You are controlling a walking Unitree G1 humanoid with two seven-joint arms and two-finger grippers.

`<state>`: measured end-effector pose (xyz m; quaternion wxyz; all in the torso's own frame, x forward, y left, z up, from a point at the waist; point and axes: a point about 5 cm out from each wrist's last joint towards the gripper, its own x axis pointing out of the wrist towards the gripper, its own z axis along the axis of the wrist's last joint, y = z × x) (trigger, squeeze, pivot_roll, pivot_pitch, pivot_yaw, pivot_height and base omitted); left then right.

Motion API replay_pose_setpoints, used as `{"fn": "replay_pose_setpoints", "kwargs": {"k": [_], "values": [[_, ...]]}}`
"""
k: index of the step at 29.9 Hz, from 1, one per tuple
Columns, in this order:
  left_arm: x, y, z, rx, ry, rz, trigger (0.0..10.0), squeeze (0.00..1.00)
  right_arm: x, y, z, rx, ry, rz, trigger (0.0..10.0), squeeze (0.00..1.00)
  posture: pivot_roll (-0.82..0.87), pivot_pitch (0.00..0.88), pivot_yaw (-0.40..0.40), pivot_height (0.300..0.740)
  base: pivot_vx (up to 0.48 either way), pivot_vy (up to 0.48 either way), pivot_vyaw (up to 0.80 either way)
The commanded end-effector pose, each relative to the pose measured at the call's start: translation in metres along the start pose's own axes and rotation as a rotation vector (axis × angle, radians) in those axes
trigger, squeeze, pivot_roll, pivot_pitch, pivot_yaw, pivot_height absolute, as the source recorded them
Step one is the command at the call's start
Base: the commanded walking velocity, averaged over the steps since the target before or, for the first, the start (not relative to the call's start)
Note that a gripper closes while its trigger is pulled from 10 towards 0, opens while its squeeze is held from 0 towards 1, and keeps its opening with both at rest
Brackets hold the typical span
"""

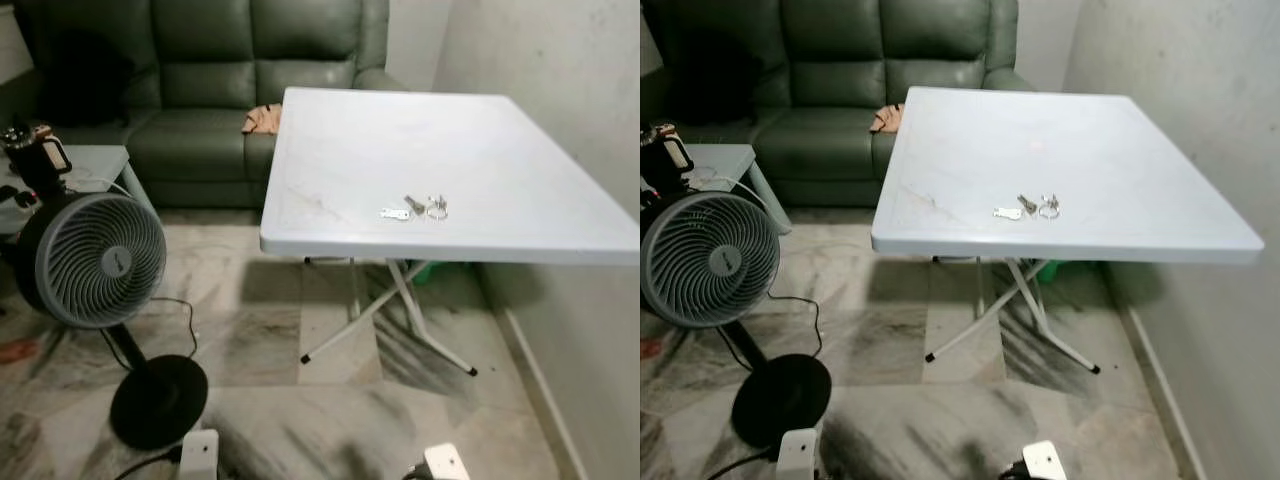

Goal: Hang keys on a hook

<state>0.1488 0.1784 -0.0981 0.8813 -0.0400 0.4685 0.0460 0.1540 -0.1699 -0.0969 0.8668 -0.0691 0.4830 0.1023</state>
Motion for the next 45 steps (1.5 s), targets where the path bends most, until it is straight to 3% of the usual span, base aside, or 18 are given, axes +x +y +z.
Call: {"fn": "replay_pose_setpoints", "kwargs": {"k": [1, 11, 13, 17, 19, 20, 24, 35, 45], "values": [[0.001, -0.002, 0.003, 0.004, -0.012, -0.007, 10.0, 0.00, -0.001, -0.005, -0.002, 0.009, 0.008, -0.014, 10.0, 0.00, -0.08, 0.000, -0.029, 0.740, 0.000, 0.000, 0.00], [0.000, -0.002, 0.004, 0.020, -0.026, -0.003, 10.0, 0.00, -0.001, -0.005, -0.002, -0.028, -0.001, -0.011, 10.0, 0.00, -0.08, 0.000, -0.027, 0.740, 0.000, 0.000, 0.00], [0.001, 0.000, 0.008, 0.023, -0.057, -0.003, 10.0, 0.00, -0.001, -0.004, 0.006, -0.092, -0.046, -0.001, 10.0, 0.00, -0.08, 0.000, -0.024, 0.740, 0.000, 0.000, 0.00], [0.001, 0.000, 0.012, 0.031, -0.077, -0.009, 10.0, 0.00, 0.000, -0.006, 0.012, -0.078, -0.075, -0.010, 10.0, 0.00, -0.08, 0.000, -0.026, 0.740, 0.000, 0.000, 0.00], [0.002, 0.007, 0.061, 0.041, -0.315, -0.007, 10.0, 0.00, 0.000, -0.016, 0.073, -0.054, -0.339, -0.001, 10.0, 0.00, -0.09, 0.000, -0.022, 0.740, 0.000, 0.000, 0.00], [0.002, 0.007, 0.061, 0.041, -0.315, -0.007, 10.0, 0.00, 0.000, -0.016, 0.073, -0.054, -0.339, -0.001, 10.0, 0.00, -0.09, 0.000, -0.022, 0.740, 0.000, 0.000, 0.00], [-0.003, 0.009, 0.095, 0.037, -0.494, 0.013, 10.0, 0.00, -0.006, -0.019, 0.103, -0.069, -0.492, 0.019, 10.0, 0.00, -0.08, 0.000, -0.022, 0.740, 0.000, 0.000, 0.00], [-0.025, 0.003, 0.130, -0.009, -0.801, -0.005, 10.0, 0.00, -0.022, -0.012, 0.151, -0.001, -0.783, 0.043, 10.0, 0.00, -0.09, 0.008, -0.019, 0.740, 0.000, 0.000, 0.00], [-0.056, -0.003, 0.136, 0.004, -0.945, -0.069, 10.0, 0.00, -0.040, 0.000, 0.168, -0.015, -0.930, 0.103, 10.0, 0.00, -0.08, 0.032, -0.020, 0.740, 0.000, 0.000, 0.00]]}}
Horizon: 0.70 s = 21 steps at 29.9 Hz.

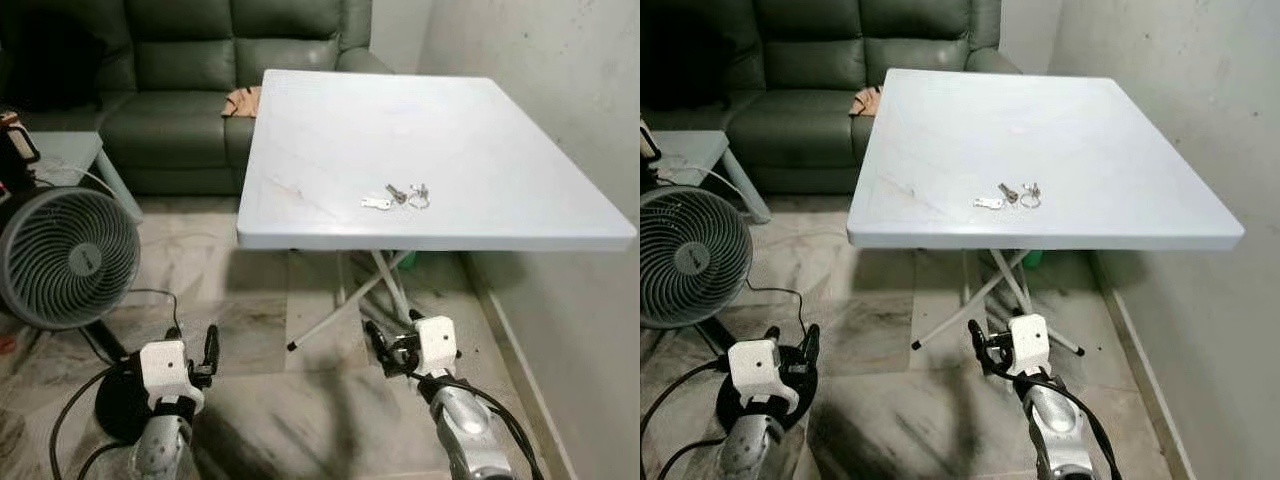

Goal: Hang keys on a hook

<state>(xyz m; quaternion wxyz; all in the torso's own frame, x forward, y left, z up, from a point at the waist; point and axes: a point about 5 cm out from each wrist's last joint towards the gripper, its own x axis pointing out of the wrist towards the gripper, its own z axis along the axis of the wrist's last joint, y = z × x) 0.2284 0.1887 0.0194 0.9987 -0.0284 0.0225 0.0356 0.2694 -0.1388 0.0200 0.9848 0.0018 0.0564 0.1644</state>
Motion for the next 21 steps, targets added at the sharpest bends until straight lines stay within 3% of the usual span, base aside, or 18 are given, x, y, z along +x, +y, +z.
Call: {"fn": "replay_pose_setpoints", "kwargs": {"k": [1, 3, 12, 13, 14, 15, 21], "values": [[0.001, -0.001, 0.009, 0.022, -0.031, -0.012, 10.0, 0.00, 0.002, 0.000, 0.011, -0.009, -0.041, 0.017, 10.0, 0.00, -0.08, 0.039, -0.022, 0.740, 0.000, 0.000, 0.00], [0.001, -0.003, 0.018, 0.041, -0.067, -0.009, 10.0, 0.00, 0.005, 0.001, 0.025, -0.005, -0.094, 0.038, 10.0, 0.00, -0.08, 0.045, -0.027, 0.740, 0.000, 0.000, 0.00], [-0.004, -0.003, 0.024, 0.034, -0.053, -0.011, 10.0, 0.00, 0.002, 0.002, 0.028, 0.003, -0.094, 0.039, 10.0, 0.00, -0.08, 0.045, -0.027, 0.740, 0.000, 0.000, 0.00], [-0.001, -0.008, 0.036, -0.030, -0.065, -0.006, 10.0, 0.00, 0.004, 0.004, 0.040, -0.004, -0.126, 0.055, 10.0, 0.00, -0.08, 0.051, -0.032, 0.740, 0.000, 0.000, 0.00], [-0.001, -0.008, 0.036, -0.030, -0.065, -0.006, 10.0, 0.00, 0.004, 0.004, 0.040, -0.004, -0.126, 0.055, 10.0, 0.00, -0.08, 0.051, -0.032, 0.740, 0.000, 0.000, 0.00], [0.003, -0.012, 0.059, -0.089, -0.104, -0.004, 10.0, 0.00, 0.009, 0.011, 0.064, -0.003, -0.199, 0.079, 10.0, 0.00, -0.06, 0.057, -0.038, 0.740, 0.000, 0.000, 0.00], [0.004, -0.002, 0.085, -0.111, -0.172, 0.027, 10.0, 0.00, 0.016, 0.021, 0.091, 0.034, -0.274, 0.101, 10.0, 0.00, -0.05, 0.047, -0.038, 0.740, 0.000, 0.000, 0.00]]}}
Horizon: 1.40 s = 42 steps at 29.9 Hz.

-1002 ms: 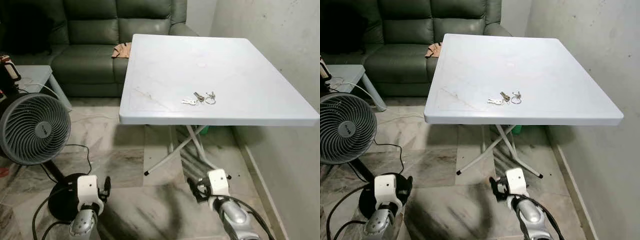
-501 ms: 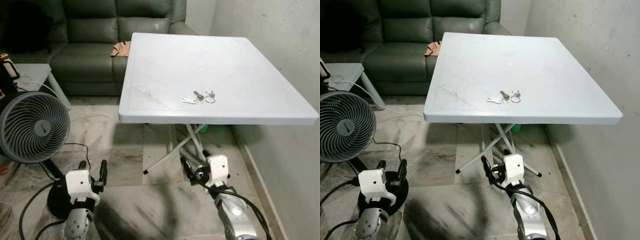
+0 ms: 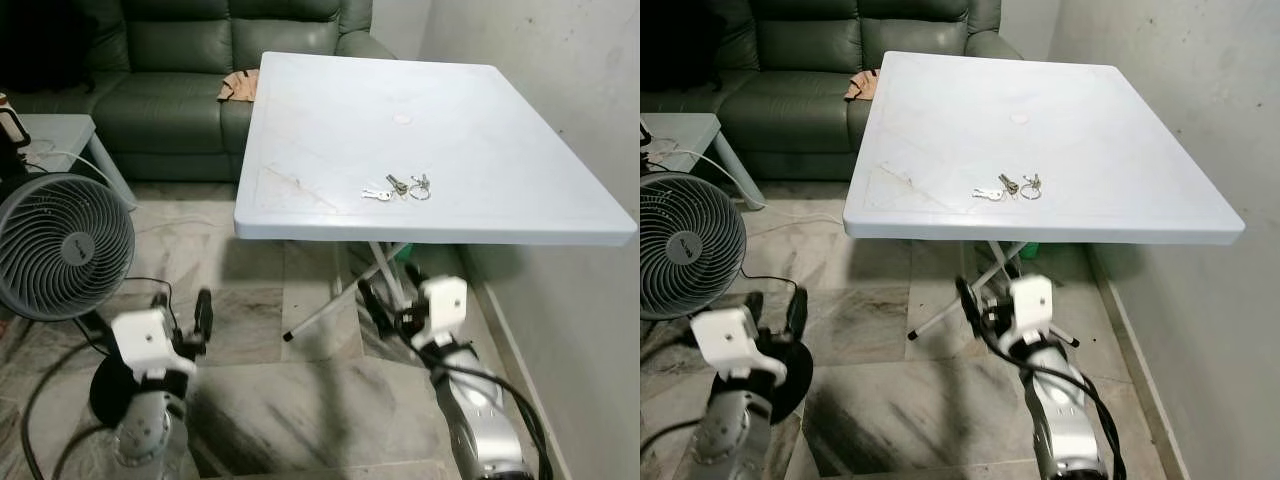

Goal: Hang keys on a hook

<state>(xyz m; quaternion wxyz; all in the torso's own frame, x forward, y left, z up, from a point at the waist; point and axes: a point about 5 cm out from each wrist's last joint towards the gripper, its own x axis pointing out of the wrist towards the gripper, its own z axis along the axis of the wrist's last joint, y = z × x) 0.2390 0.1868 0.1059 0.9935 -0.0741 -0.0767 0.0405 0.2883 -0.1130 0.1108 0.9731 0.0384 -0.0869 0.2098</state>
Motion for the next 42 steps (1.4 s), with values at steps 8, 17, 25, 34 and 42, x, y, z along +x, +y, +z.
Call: {"fn": "replay_pose_setpoints", "kwargs": {"k": [8, 17, 25, 34, 42], "values": [[0.003, 0.004, 0.006, -0.028, 0.055, 0.005, 10.0, 0.00, 0.005, -0.004, 0.003, 0.002, 0.038, -0.004, 10.0, 0.00, -0.04, 0.024, -0.034, 0.740, 0.000, 0.000, 0.00], [0.004, -0.005, -0.003, 0.017, 0.151, -0.057, 10.0, 0.00, 0.006, -0.001, 0.003, 0.010, 0.054, -0.011, 10.0, 0.00, -0.04, 0.010, -0.033, 0.740, 0.000, 0.000, 0.00], [0.006, -0.006, -0.002, 0.071, 0.157, -0.090, 10.0, 0.00, 0.006, 0.000, 0.002, 0.013, 0.064, -0.011, 10.0, 0.00, -0.04, 0.010, -0.032, 0.740, 0.000, 0.000, 0.00], [0.010, -0.006, 0.000, 0.086, 0.153, -0.095, 10.0, 0.00, 0.008, 0.002, 0.000, 0.014, 0.067, -0.006, 10.0, 0.00, -0.03, 0.018, -0.030, 0.740, 0.338, 0.000, 0.00], [0.013, -0.008, 0.001, 0.083, 0.154, -0.089, 10.0, 0.00, 0.009, 0.002, 0.001, 0.012, 0.071, -0.004, 10.0, 0.00, -0.03, 0.034, -0.032, 0.740, 0.394, 0.000, 0.00]]}}
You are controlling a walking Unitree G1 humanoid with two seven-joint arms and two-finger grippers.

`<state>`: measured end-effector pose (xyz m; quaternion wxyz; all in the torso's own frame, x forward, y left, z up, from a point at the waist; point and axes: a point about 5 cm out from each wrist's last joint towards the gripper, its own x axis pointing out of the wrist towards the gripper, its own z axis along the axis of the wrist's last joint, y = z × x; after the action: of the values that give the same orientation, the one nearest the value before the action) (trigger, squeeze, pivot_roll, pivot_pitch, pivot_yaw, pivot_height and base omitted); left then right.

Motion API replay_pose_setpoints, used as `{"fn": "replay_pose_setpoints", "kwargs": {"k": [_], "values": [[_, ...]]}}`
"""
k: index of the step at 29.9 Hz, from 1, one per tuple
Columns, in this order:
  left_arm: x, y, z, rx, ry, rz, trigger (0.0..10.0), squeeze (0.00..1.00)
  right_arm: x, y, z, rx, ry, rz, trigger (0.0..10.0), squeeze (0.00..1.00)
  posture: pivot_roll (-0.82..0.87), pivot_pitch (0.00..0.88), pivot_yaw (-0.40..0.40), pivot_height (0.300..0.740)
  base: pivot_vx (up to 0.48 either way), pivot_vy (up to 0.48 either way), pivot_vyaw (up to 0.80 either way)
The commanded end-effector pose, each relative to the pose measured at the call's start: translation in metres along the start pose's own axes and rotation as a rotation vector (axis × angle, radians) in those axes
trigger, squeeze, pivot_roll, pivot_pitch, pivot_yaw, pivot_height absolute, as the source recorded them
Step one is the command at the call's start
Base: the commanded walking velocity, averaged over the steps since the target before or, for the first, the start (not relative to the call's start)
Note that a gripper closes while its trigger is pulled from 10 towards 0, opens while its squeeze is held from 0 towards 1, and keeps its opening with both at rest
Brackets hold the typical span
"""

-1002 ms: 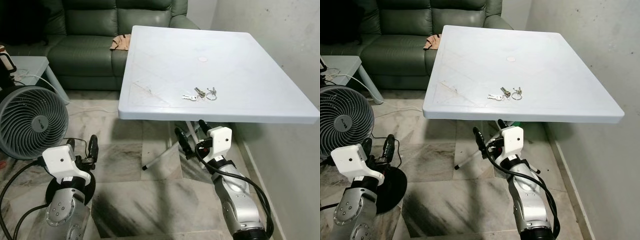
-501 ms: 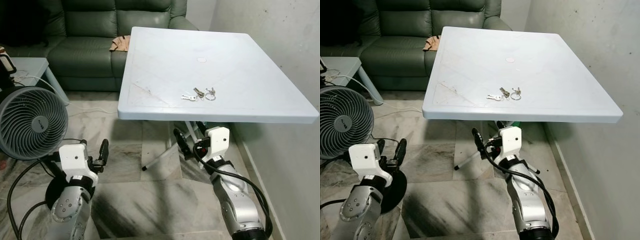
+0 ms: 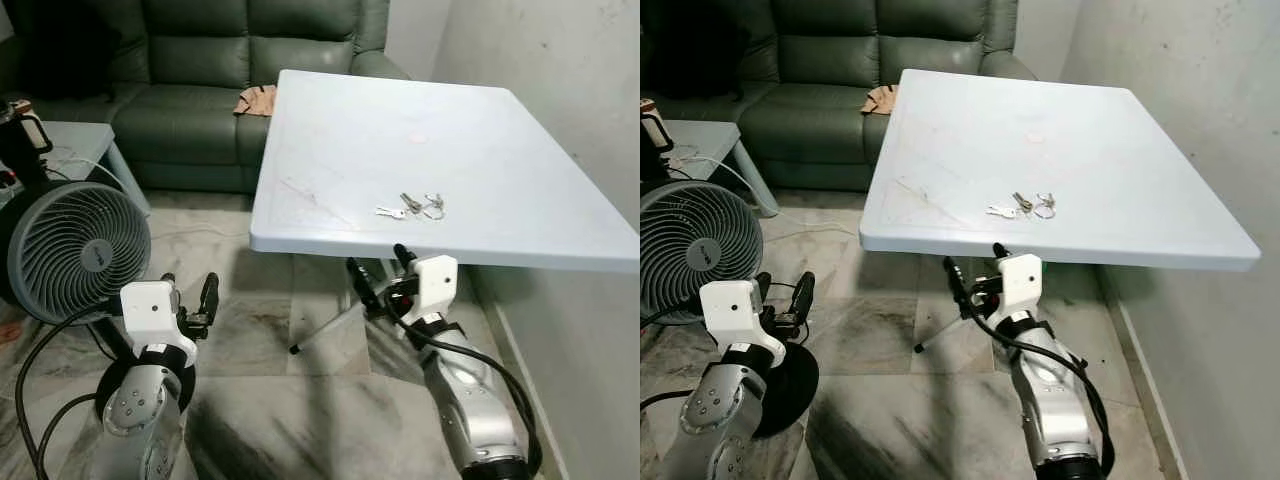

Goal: Hang keys on a hook

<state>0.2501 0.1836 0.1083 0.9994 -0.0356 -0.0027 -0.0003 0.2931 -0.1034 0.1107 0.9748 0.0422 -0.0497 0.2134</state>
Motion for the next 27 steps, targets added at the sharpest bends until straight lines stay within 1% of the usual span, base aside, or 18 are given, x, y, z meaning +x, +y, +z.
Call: {"fn": "replay_pose_setpoints", "kwargs": {"k": [1, 27], "values": [[0.0023, -0.0031, 0.0014, 0.001, 0.002, -0.010, 10.0, 0.00, 0.0000, -0.0042, 0.0027, -0.011, 0.000, -0.007, 10.0, 0.00, -0.03, 0.034, -0.032, 0.740, 0.398, 0.000, 0.00], [0.0051, -0.0049, 0.0026, -0.018, 0.006, -0.011, 10.0, 0.00, -0.0006, -0.0033, 0.0041, -0.009, -0.001, 0.002, 10.0, 0.00, -0.04, 0.040, -0.033, 0.740, 0.393, 0.000, 0.00]]}}
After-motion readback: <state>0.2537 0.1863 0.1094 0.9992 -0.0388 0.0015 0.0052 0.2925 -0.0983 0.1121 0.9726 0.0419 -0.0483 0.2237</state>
